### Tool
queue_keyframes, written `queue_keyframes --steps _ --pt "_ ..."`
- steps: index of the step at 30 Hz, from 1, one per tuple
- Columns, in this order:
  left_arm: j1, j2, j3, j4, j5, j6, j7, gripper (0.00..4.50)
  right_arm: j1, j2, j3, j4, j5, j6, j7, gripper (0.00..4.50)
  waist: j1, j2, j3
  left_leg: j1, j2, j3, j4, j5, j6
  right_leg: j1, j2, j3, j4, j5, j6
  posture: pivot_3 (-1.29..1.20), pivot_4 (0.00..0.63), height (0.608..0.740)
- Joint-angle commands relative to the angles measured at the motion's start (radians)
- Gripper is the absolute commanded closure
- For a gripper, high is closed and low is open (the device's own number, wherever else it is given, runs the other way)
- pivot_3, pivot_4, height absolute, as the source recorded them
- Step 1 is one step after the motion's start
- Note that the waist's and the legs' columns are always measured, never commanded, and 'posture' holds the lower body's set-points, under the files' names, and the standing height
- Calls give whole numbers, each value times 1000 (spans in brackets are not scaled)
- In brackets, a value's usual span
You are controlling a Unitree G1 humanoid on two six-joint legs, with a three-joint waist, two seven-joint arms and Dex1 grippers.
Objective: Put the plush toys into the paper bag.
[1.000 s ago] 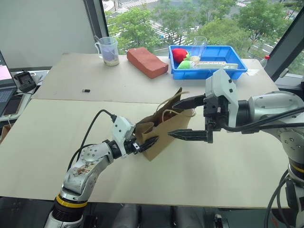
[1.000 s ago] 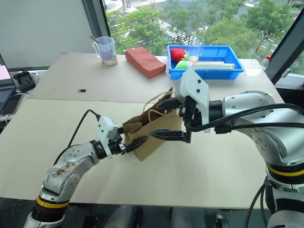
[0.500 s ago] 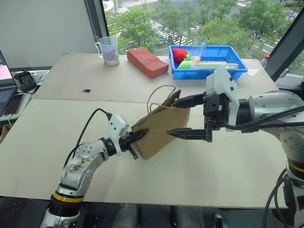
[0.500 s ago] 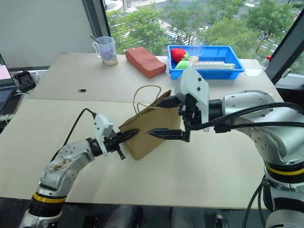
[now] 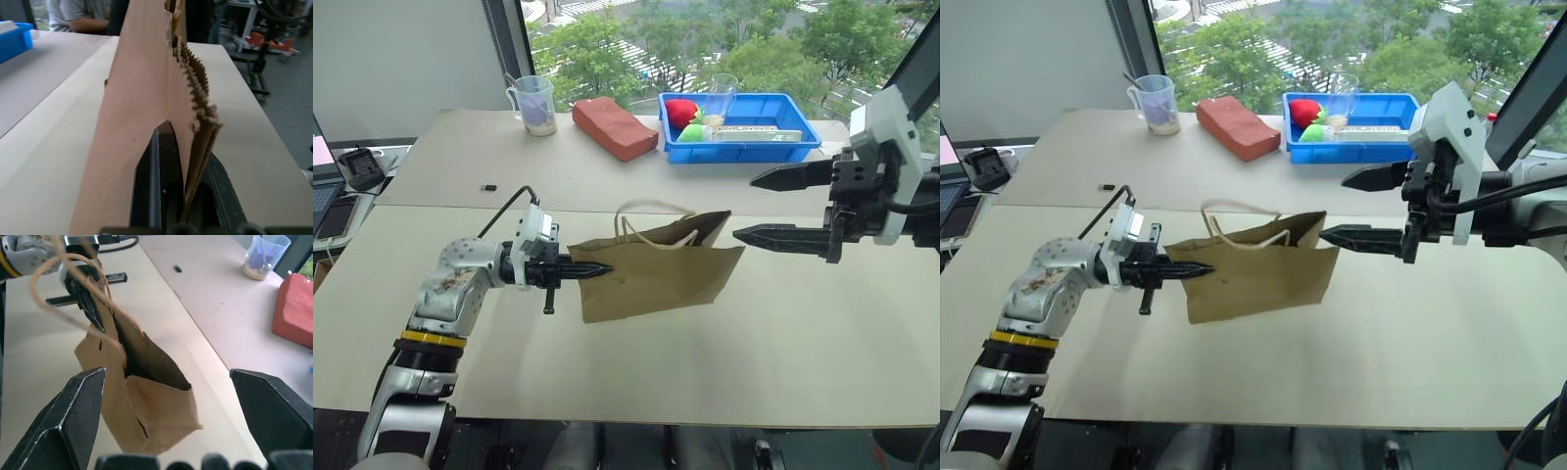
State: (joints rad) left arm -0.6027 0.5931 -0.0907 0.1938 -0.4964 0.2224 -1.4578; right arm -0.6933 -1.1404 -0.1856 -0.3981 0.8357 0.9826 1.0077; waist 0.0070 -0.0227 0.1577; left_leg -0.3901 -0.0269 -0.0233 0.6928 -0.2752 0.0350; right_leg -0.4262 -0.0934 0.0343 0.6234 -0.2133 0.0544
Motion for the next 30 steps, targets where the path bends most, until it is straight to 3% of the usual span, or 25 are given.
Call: queue_keyframes --steps 1,6,7,10,16,19,23,30 --pt "-71 -35 -36 95 39 -77 -86 4480 -40 -29 -23 7 16 -7 32 0 2 0 0 0 0 0 0 0 0 0 0 0 0 0 0 0 150 740" --pt "-149 -99 -80 284 84 -172 -156 4480 -10 -31 7 -33 39 32 41 0 2 0 0 -1 0 0 1 -1 1 0 0 0 0 0 0 0 150 740" --pt "-156 -104 -85 295 83 -180 -157 4215 0 -32 0 -36 39 33 42 0 2 0 0 -1 0 0 1 -1 1 -1 0 0 0 0 0 0 150 740" --pt "-172 -104 -95 323 80 -200 -157 3186 7 -38 -13 -36 43 32 44 0 1 0 0 -4 0 0 1 -1 1 -4 0 0 1 0 0 0 150 740" --pt "-186 -36 -84 255 44 -148 -157 217 5 -44 -11 -14 35 15 52 0 -1 0 0 -10 0 0 3 -1 1 -11 0 1 3 0 0 0 150 740" --pt "-162 34 -38 130 17 -50 -143 67 8 -47 -21 -4 33 10 55 0 -1 0 0 -11 0 0 3 -1 1 -13 0 1 5 0 0 0 150 740" --pt "-162 172 53 -115 10 175 40 67 72 -72 -40 53 -51 -78 91 0 -4 0 0 -12 1 0 2 -1 1 -14 0 1 5 0 0 0 150 740" --pt "-163 343 76 -187 87 238 99 67 129 -62 -80 47 -47 -95 84 0 -2 1 1 -11 1 0 3 -1 1 -12 0 1 4 0 1 0 150 740"
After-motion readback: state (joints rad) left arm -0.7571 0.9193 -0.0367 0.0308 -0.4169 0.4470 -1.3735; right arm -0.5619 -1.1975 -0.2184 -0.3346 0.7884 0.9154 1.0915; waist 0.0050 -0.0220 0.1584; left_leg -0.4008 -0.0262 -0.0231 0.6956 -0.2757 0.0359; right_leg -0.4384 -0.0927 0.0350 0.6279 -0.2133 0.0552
